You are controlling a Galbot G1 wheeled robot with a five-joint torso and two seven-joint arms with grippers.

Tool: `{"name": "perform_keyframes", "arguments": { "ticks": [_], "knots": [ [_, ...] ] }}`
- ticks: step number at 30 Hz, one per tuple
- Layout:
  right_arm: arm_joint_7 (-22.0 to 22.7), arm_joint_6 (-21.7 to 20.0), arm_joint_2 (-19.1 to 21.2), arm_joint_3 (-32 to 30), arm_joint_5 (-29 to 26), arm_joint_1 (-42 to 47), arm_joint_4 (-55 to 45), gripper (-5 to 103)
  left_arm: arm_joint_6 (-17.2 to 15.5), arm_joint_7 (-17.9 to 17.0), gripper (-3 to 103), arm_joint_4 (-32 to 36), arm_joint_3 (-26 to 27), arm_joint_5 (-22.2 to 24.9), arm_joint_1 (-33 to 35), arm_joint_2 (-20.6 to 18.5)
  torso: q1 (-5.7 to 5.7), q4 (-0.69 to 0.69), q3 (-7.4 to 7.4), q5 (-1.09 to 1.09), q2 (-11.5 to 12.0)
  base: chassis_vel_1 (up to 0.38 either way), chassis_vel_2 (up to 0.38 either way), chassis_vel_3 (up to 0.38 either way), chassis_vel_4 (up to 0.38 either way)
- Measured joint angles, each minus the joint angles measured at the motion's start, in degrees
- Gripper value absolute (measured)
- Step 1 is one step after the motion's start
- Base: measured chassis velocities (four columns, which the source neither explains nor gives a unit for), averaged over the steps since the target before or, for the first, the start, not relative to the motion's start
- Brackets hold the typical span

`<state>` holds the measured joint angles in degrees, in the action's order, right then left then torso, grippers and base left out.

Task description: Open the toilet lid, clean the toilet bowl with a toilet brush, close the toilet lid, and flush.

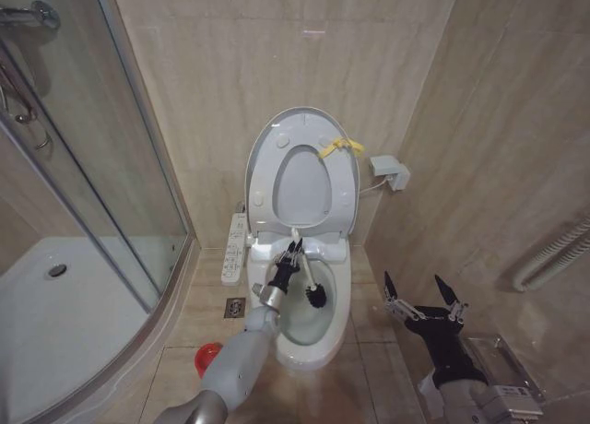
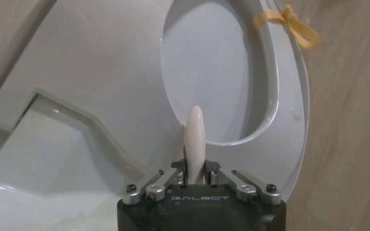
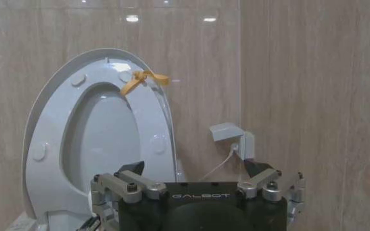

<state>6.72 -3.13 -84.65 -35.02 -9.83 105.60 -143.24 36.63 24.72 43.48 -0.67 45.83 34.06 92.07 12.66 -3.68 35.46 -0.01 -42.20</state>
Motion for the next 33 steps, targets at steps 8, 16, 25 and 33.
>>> {"name": "perform_keyframes", "arguments": {
  "ticks": [8,16,25,33],
  "knots": [
    [0.00,0.00,0.00,0.00,0.00,0.00,0.00,100,2.27,1.54,19,-4.11,0.52,-9.26,-0.70,-0.44,-0.01,0.02,-0.01,0.00,-0.01,0.000,0.000,0.000,0.000],
    [0.00,0.00,0.00,0.00,0.00,0.00,0.00,100,4.22,1.95,19,-3.32,0.41,-16.06,-2.14,-1.32,-0.01,0.01,-0.01,0.00,-0.01,0.000,0.000,0.000,0.000],
    [0.00,0.00,0.00,0.00,0.00,0.00,0.00,100,2.89,1.19,19,-2.96,-0.22,-9.63,-2.30,0.04,-0.02,0.03,-0.02,0.01,-0.02,0.000,0.000,0.000,0.000],
    [0.00,0.00,0.00,0.00,0.00,0.00,0.00,100,1.30,2.25,19,-0.53,-1.19,-11.05,0.02,-2.87,-0.02,0.02,-0.02,0.00,-0.02,0.000,0.000,0.000,0.000]
  ]
}}
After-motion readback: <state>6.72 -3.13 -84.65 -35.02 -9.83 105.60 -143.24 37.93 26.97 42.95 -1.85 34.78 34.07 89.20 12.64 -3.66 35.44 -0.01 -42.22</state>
